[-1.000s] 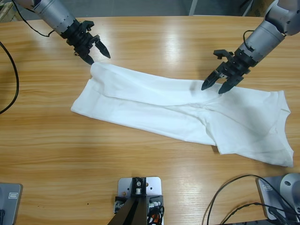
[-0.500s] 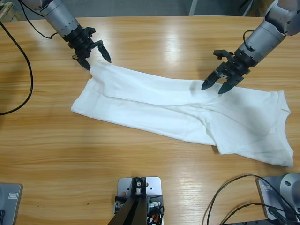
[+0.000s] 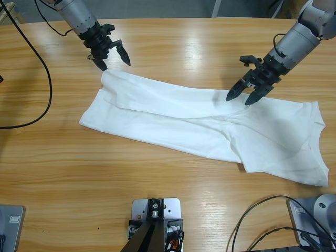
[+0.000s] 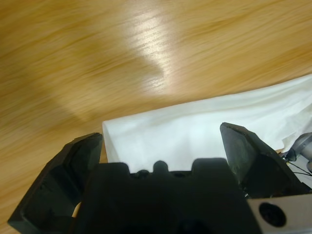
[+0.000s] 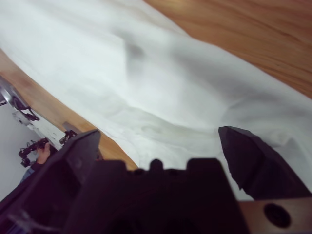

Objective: Fold clothes

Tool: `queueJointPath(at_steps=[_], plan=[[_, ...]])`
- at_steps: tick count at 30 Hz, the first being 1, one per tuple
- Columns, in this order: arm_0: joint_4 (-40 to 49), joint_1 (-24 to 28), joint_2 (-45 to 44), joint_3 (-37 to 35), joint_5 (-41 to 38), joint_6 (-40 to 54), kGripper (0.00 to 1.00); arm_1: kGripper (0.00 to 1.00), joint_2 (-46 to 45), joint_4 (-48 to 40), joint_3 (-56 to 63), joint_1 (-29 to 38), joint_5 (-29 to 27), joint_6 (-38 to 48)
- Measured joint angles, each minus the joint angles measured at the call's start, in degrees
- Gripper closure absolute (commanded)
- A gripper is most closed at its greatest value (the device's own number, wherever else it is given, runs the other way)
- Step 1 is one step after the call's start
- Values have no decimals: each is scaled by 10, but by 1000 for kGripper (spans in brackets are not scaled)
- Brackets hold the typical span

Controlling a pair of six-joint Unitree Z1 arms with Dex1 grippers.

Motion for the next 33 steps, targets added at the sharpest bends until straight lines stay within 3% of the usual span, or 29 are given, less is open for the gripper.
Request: queueJointPath(at_steps=[3,4,5,33], plan=[[3,0,10,-15,1,4,774,0,-1,0,0,0,0,0],[3,0,12,-18,1,6,953,0,-1,0,0,0,0,0],[3,0,13,-19,1,7,1000,0,-1,0,0,0,0,0],[3,0,19,-27,46,40,1000,4,-12,0,0,0,0,0]])
